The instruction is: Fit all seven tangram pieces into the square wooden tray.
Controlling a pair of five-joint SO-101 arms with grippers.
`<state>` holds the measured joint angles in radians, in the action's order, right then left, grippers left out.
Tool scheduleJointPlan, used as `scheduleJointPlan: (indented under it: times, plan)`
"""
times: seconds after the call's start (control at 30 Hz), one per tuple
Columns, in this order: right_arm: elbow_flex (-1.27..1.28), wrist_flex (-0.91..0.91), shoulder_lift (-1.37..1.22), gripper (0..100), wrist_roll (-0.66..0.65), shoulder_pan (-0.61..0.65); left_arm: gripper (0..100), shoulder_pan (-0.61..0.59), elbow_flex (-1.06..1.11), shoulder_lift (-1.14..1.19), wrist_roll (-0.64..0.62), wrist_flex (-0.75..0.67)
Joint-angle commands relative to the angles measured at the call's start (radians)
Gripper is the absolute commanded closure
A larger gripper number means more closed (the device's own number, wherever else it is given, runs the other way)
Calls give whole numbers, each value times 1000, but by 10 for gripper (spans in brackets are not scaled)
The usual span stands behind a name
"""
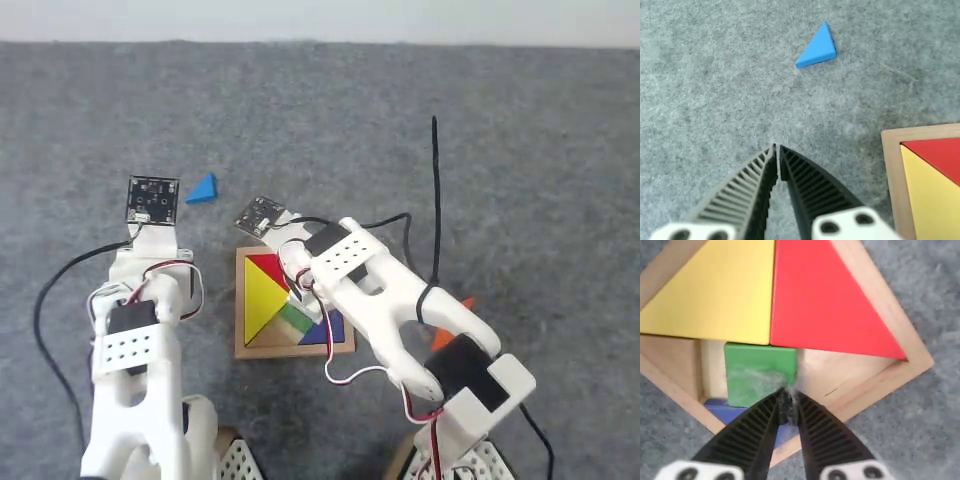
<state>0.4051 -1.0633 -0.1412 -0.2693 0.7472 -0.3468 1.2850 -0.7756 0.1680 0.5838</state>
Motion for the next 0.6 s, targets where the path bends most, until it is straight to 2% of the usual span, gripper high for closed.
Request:
scheduleJointPlan:
  times: [0.0, 0.2, 0.57]
  plan:
    - [-38, -13, 35, 991, -14, -22, 987, 8, -7, -6, 12, -23]
    - [-40, -82, 205, 991, -11, -22, 987, 8, -7, -6, 12, -23]
    - [32, -88, 426, 991, 29, -22, 987, 8, -7, -6, 12, -23]
